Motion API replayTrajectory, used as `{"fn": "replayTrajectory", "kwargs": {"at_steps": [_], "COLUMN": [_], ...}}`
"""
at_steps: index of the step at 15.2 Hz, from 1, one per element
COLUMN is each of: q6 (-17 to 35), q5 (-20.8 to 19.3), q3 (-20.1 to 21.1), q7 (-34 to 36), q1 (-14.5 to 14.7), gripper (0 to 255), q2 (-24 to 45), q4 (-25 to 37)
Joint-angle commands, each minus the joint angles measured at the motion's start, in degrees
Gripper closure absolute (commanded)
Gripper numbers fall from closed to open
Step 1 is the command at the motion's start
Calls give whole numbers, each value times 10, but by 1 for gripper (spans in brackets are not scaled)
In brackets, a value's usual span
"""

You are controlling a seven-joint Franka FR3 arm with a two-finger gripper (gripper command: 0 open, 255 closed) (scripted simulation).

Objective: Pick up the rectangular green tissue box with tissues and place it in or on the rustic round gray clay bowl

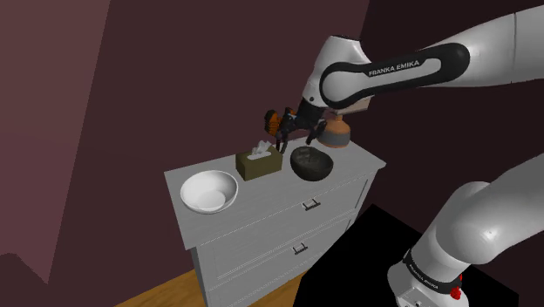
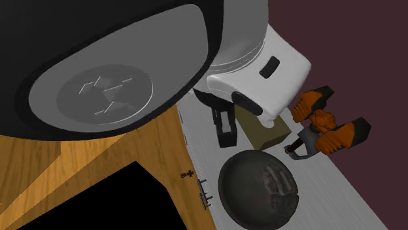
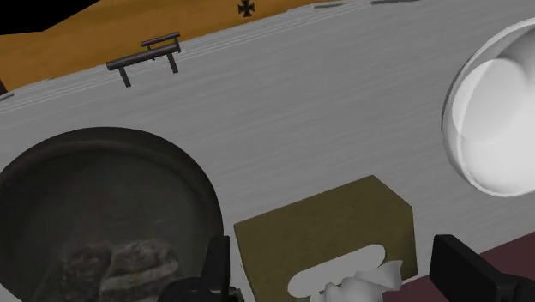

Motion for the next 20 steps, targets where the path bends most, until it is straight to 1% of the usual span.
{"fn": "replayTrajectory", "kwargs": {"at_steps": [1,6,12,20], "q6": [44,134,219,261], "q5": [5,7,-9,-24], "q3": [9,23,28,24], "q7": [24,80,153,164], "q1": [-2,-6,-5,3], "gripper": [0,0,0,0], "q2": [42,145,273,330], "q4": [12,59,142,158]}}
